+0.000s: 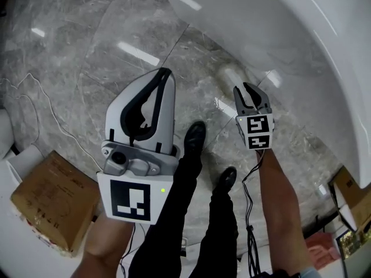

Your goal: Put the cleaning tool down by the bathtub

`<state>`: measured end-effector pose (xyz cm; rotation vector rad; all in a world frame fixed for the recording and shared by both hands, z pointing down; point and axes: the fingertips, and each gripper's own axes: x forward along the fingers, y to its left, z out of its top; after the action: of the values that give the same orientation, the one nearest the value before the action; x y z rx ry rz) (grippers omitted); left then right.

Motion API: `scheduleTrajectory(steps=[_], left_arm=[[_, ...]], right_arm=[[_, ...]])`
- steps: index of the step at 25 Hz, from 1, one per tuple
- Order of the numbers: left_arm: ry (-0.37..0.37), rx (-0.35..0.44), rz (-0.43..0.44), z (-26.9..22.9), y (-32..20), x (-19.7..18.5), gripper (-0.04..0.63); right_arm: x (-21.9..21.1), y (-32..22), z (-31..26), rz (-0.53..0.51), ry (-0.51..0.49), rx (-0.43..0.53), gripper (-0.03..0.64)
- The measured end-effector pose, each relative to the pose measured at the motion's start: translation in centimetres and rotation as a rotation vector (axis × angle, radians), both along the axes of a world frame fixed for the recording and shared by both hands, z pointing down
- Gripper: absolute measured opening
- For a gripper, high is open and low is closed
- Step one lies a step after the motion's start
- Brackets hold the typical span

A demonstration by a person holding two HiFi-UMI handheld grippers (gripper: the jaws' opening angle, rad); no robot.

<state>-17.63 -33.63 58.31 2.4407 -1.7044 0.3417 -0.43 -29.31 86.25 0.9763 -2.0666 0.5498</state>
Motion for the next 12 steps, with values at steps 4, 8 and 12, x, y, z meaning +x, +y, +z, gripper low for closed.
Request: scheduleTrajectory(steps=[4, 8, 12], left_arm=[[0.031, 0.010, -0.020, -2.6, 0.7, 0.5, 0.017], [0.061, 0.014, -0.037, -5.9, 1.6, 1.0, 0.017], [0.077, 0.036, -0.054, -9.6, 2.5, 1.4, 0.017]], right_arm=[[-1.0, -0.3, -6.4, 0.068, -0.060, 0.099, 0.084], [-2.2, -0.4, -14.6, 0.133, -0.142, 0.201, 0.061], [-3.7, 0.1, -23.0, 0.128, -0.233, 0.304, 0.026]])
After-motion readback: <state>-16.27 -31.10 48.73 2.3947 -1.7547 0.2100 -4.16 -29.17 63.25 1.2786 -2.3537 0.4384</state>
